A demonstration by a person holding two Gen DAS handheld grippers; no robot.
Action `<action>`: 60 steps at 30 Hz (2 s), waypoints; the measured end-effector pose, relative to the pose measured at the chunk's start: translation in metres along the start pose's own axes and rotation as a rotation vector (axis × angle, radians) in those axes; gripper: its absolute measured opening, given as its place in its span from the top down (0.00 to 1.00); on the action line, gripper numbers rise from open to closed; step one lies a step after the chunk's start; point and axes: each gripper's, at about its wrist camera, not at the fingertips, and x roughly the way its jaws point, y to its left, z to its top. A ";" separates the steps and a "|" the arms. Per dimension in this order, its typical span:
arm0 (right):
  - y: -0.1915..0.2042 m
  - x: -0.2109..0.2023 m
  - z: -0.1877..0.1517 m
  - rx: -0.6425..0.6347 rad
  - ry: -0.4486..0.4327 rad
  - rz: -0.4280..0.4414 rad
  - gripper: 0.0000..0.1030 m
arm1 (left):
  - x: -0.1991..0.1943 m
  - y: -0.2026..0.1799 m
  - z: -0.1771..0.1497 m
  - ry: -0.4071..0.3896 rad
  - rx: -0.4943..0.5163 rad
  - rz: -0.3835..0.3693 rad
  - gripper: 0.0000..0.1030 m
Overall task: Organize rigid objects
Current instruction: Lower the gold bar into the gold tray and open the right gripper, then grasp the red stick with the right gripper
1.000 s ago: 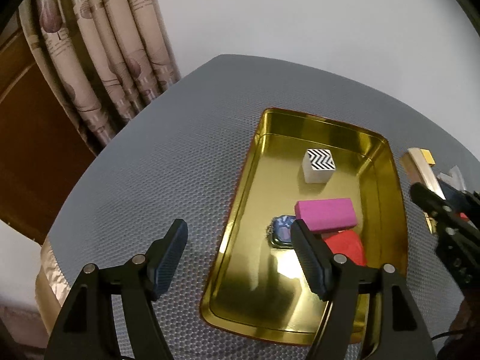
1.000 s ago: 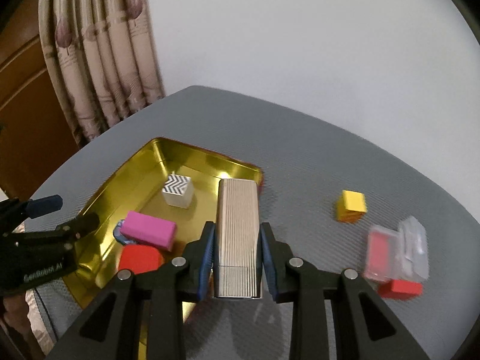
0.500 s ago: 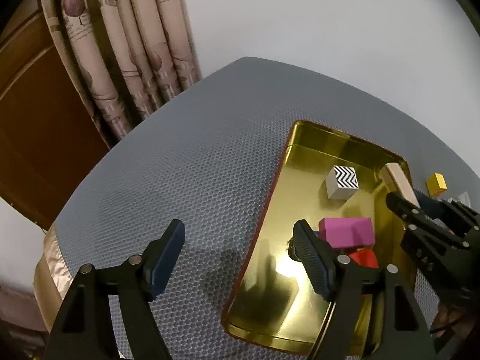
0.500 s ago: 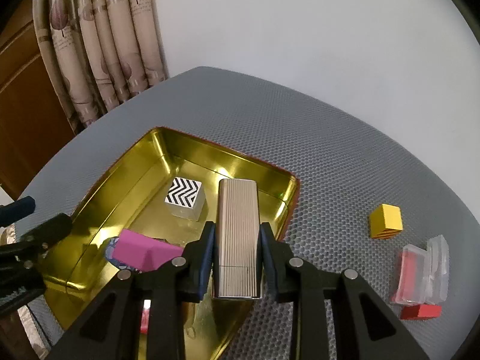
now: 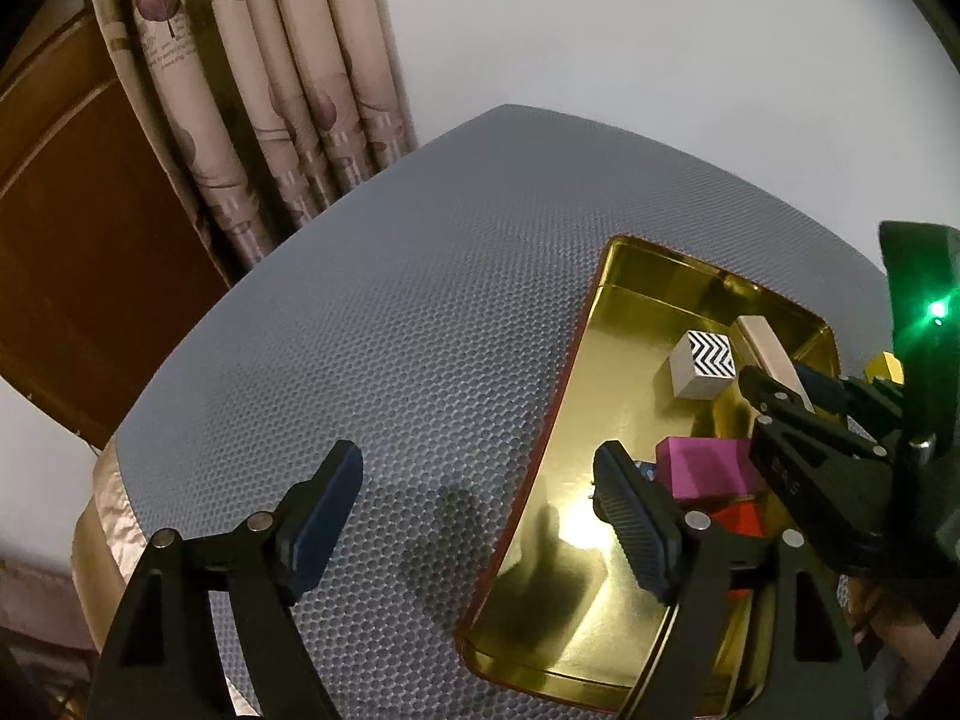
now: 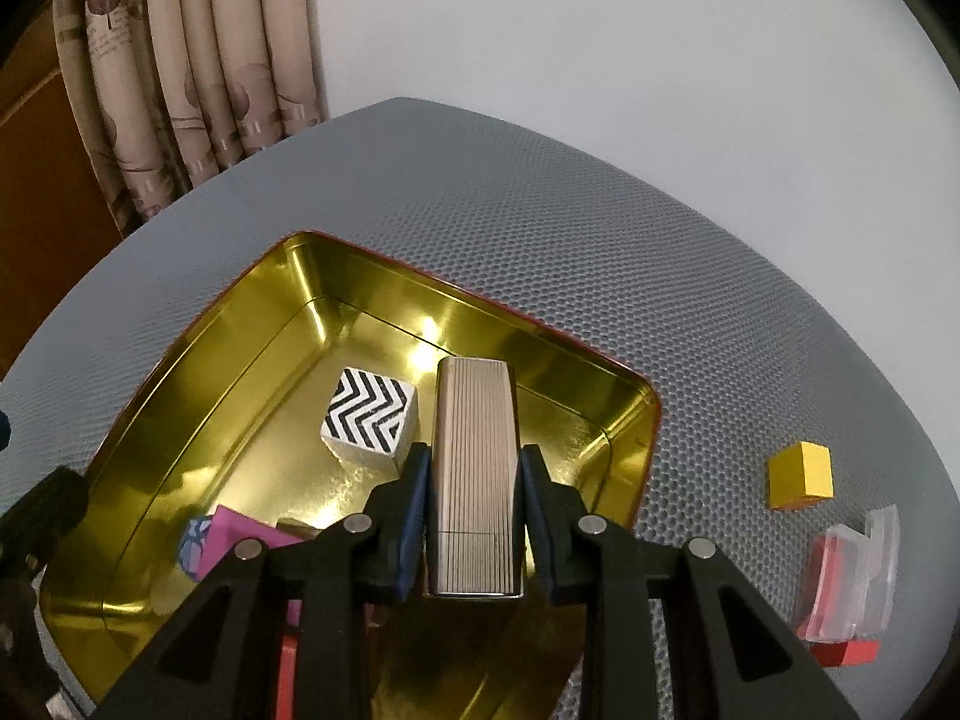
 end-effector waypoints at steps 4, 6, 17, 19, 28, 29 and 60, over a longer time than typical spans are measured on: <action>0.002 0.007 0.002 -0.008 0.025 -0.007 0.71 | 0.002 -0.002 -0.001 0.013 0.008 0.007 0.24; 0.003 0.011 0.003 -0.015 0.034 -0.009 0.71 | 0.003 -0.002 0.000 0.015 0.008 0.005 0.23; 0.004 0.018 0.000 -0.034 0.076 0.011 0.71 | 0.005 -0.002 -0.001 0.029 0.011 0.012 0.21; 0.005 0.018 0.000 -0.041 0.079 0.013 0.71 | 0.005 -0.002 -0.001 0.033 0.014 0.016 0.21; 0.007 0.018 0.001 -0.040 0.096 0.021 0.71 | 0.007 0.000 -0.001 0.043 0.015 0.016 0.20; 0.008 0.018 0.001 -0.037 0.094 0.026 0.70 | 0.008 0.000 -0.001 0.043 0.017 0.016 0.20; -0.199 -0.097 -0.130 0.353 -0.088 -0.126 0.46 | 0.002 -0.017 -0.004 0.013 0.052 0.046 0.20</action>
